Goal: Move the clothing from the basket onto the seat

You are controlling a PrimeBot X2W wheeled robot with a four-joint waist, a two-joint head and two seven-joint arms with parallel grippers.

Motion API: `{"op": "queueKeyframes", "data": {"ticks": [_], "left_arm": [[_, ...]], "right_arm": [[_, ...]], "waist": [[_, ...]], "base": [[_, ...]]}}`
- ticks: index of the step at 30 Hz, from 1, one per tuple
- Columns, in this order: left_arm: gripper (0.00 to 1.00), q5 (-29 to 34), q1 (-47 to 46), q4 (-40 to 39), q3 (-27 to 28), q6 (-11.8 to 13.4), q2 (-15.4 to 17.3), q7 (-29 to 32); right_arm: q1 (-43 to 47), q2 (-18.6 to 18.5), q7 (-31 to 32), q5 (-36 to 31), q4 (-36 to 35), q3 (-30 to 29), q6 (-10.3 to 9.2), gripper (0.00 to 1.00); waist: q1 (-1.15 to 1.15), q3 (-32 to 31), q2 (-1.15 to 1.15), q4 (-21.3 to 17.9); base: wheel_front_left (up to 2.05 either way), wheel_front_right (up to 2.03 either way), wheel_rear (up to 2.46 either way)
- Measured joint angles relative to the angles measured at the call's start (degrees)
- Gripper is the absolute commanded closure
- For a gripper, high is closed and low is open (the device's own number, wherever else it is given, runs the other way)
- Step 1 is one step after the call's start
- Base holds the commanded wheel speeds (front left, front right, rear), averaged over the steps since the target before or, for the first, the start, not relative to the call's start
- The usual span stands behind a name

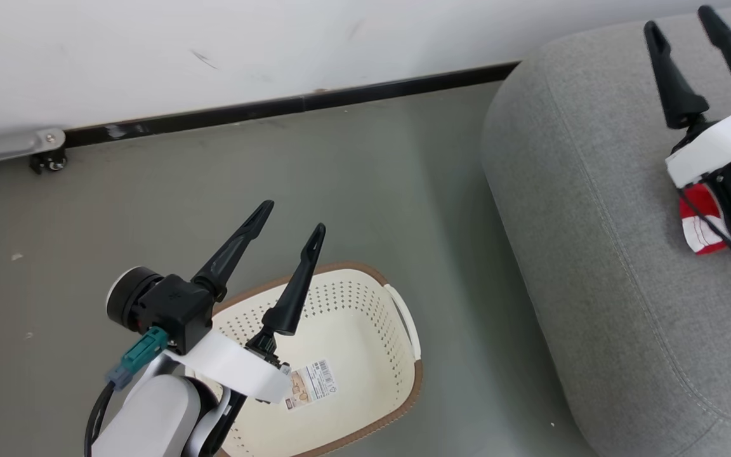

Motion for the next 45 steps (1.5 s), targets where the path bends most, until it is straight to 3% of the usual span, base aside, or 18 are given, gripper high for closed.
{"op": "queueKeyframes", "data": {"ticks": [23,45], "left_arm": [[0.00,0.66,7.20,4.14,8.37,4.47,-3.12,0.00],[0.00,2.07,15.32,5.56,13.99,8.20,-4.76,0.00]], "right_arm": [[13.86,7.21,0.00,-3.54,-4.47,-4.04,0.00,0.00],[30.09,14.15,0.00,-11.41,-9.26,-12.52,0.00,0.00]], "waist": [[0.00,-6.98,0.00,6.37],[0.00,-13.24,0.00,7.18]], "base": [[0.00,0.00,0.00],[0.00,0.00,0.00]]}}
